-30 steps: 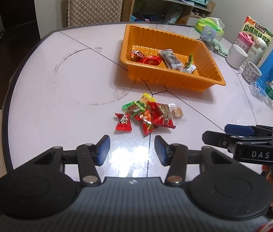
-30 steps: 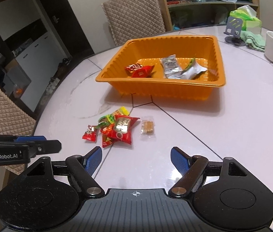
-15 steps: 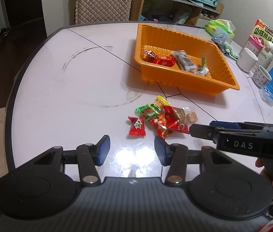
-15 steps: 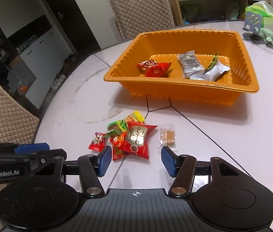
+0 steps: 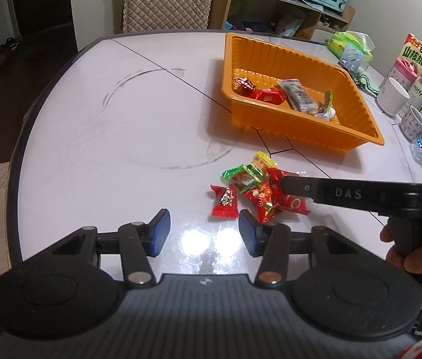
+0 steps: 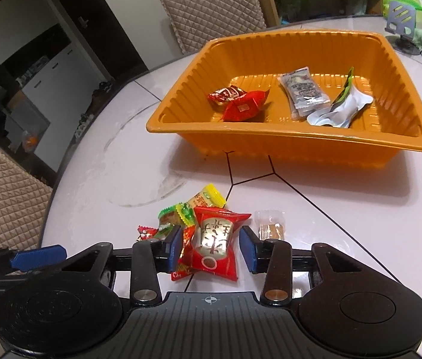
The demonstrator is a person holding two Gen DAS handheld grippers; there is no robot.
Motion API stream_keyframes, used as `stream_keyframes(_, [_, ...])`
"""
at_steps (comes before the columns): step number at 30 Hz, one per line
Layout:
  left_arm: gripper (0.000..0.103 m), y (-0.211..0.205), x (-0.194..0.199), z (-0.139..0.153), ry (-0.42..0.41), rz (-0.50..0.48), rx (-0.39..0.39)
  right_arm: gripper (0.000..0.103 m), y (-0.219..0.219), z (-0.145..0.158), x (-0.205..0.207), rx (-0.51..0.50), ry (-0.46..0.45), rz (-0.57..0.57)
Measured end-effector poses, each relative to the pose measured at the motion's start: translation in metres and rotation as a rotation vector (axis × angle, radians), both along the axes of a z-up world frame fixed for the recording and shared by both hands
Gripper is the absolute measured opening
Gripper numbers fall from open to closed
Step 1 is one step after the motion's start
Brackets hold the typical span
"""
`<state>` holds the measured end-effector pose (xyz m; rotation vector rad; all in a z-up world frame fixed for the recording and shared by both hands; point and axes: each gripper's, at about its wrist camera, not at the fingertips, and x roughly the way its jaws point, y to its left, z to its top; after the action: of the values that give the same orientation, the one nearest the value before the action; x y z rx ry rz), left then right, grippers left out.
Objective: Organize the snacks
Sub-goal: 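Grasp the red-white candy with the right tool while the left tool grasps a red candy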
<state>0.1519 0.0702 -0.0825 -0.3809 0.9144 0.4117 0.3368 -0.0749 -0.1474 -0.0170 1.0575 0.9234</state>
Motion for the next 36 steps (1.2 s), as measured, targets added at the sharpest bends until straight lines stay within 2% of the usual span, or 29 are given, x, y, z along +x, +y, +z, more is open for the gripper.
stream_keyframes(8, [0.047, 0.004, 0.003, -0.005, 0.005, 0.004, -0.011, 0.037, 0.008, -0.007, 0.003, -0.025, 0.01, 0.009])
stream_keyframes(10, [0.047, 0.005, 0.004, -0.006, 0.006, 0.004, -0.012, 0.035, 0.009, -0.009, 0.003, -0.029, 0.011, 0.01])
stream_keyframes(12, [0.047, 0.005, 0.005, -0.007, 0.005, 0.0, -0.013, 0.026, 0.009, -0.01, 0.004, -0.03, 0.011, 0.009])
stream_keyframes(15, [0.046, 0.004, 0.007, -0.008, 0.006, -0.006, -0.012, 0.023, 0.007, -0.01, 0.005, -0.019, 0.005, 0.008])
stream_keyframes(25, [0.046, -0.002, 0.023, -0.02, 0.013, -0.051, -0.005, 0.022, -0.012, 0.006, 0.007, 0.033, -0.001, -0.023])
stream_keyframes(33, [0.046, -0.003, 0.043, -0.034, 0.022, -0.079, 0.007, 0.022, -0.031, 0.015, 0.008, 0.037, -0.012, -0.049])
stream_keyframes(36, [0.04, -0.005, 0.05, -0.04, 0.039, -0.099, 0.021, 0.022, -0.038, 0.014, 0.011, 0.037, -0.002, -0.068])
